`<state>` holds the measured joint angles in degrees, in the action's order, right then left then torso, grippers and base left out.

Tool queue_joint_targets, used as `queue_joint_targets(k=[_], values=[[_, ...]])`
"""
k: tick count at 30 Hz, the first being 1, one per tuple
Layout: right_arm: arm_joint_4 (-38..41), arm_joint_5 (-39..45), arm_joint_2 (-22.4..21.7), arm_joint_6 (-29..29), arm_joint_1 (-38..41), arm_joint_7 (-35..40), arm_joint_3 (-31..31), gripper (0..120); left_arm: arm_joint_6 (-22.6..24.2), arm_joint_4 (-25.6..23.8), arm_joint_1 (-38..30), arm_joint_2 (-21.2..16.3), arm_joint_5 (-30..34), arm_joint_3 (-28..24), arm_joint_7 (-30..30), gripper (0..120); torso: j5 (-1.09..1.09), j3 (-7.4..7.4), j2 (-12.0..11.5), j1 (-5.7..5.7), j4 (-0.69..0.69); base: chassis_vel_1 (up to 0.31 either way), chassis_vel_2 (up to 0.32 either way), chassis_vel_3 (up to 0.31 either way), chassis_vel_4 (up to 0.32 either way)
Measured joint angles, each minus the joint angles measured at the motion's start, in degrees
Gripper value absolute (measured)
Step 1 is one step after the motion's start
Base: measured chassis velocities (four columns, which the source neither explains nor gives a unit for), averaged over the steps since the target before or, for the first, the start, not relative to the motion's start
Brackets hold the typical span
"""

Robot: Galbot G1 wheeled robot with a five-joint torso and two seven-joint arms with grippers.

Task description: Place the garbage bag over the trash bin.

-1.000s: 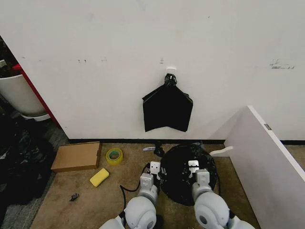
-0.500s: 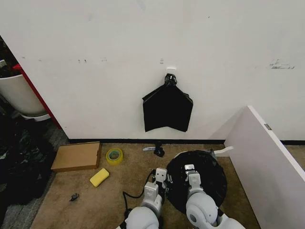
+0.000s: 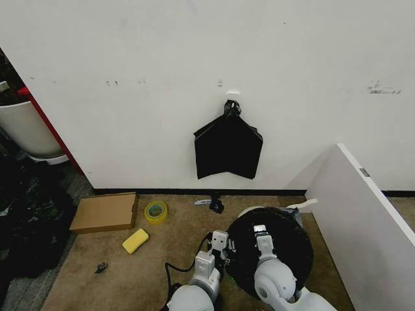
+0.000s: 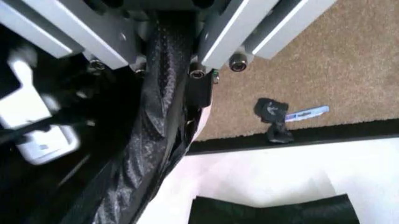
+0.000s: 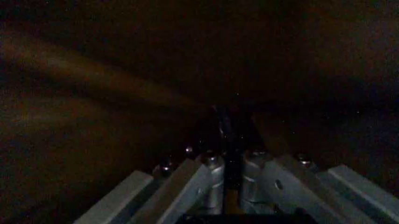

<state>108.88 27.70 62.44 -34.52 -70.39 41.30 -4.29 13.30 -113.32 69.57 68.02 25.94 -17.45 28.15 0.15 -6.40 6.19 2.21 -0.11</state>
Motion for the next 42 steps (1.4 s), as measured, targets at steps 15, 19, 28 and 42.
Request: queue_joint_targets(k=[15,19,28,42], values=[[1.8,-10.4,-2.2,-2.0,-0.2,-5.0,-3.6,0,1.0,0.1,-0.7,-0.1,1.6,-0.1,1.2,0,-0.01,0.00,0.0,0.00,0.01,0.000,0.000,0.000,0.000],[-3.5,-15.1,0.3,-1.0,0.5,-6.3,-4.6,0,1.5,-1.7,1.0,-1.5,1.6,-0.2,0.7,0,0.00,0.00,0.0,0.00,0.01,0.000,0.000,0.000,0.000],[-8.0,-15.8,1.1,0.5,0.9,-5.9,-4.0,0,1.5,-2.9,1.5,-2.3,0.1,0.3,-1.0,0,0.00,0.00,0.0,0.00,0.00,0.000,0.000,0.000,0.000],[-5.0,-13.8,0.6,0.6,0.1,-6.3,-3.1,0,1.4,-3.7,2.8,-3.1,-0.5,0.6,-1.9,0,0.00,0.00,0.0,0.00,0.01,0.000,0.000,0.000,0.000]])
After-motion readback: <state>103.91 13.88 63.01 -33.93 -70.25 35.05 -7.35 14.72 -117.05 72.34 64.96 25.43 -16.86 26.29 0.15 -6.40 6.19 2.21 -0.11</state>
